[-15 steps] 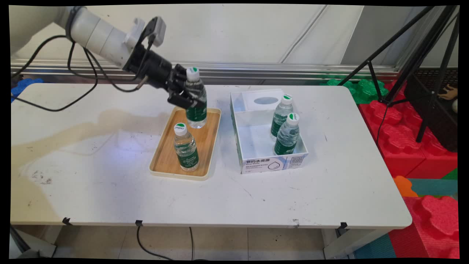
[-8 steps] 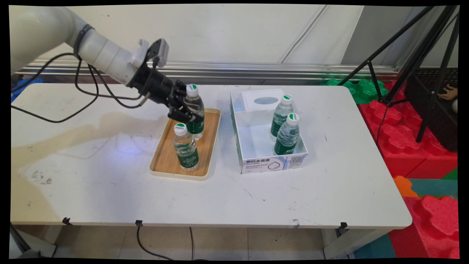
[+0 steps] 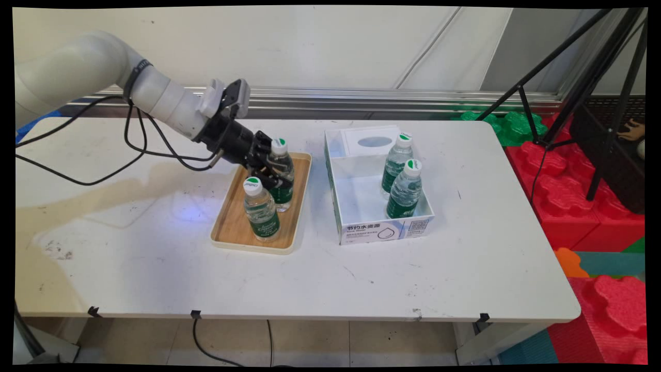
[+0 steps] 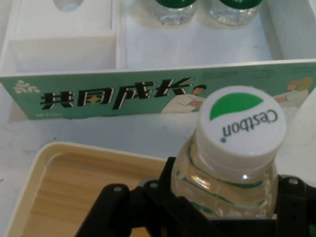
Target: Place the picked object on the tray
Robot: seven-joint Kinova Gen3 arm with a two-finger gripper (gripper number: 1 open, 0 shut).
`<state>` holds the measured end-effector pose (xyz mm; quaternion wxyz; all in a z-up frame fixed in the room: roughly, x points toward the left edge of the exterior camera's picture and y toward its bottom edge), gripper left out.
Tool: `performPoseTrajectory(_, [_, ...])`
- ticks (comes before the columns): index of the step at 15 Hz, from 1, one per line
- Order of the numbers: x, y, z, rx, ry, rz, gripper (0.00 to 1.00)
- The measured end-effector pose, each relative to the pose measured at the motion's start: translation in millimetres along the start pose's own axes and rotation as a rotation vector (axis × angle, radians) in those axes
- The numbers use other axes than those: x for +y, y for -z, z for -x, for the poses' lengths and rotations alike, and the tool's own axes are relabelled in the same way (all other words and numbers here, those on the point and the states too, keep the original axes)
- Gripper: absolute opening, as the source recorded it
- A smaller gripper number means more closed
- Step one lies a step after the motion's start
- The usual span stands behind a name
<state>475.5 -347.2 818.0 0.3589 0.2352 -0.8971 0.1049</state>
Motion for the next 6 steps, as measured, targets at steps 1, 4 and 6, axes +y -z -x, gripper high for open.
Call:
performPoseTrajectory(1, [0.0,-2.7,0.8,0.000,0.001,0.000,0.00])
performPoseTrajectory(4, [-1.0,-9.7,2.6,0.008,0.006,-0.006,1.00])
performPoseTrajectory(6, [-3.6,-11.3,1.3,0.019,0.010,-0.014,1.00])
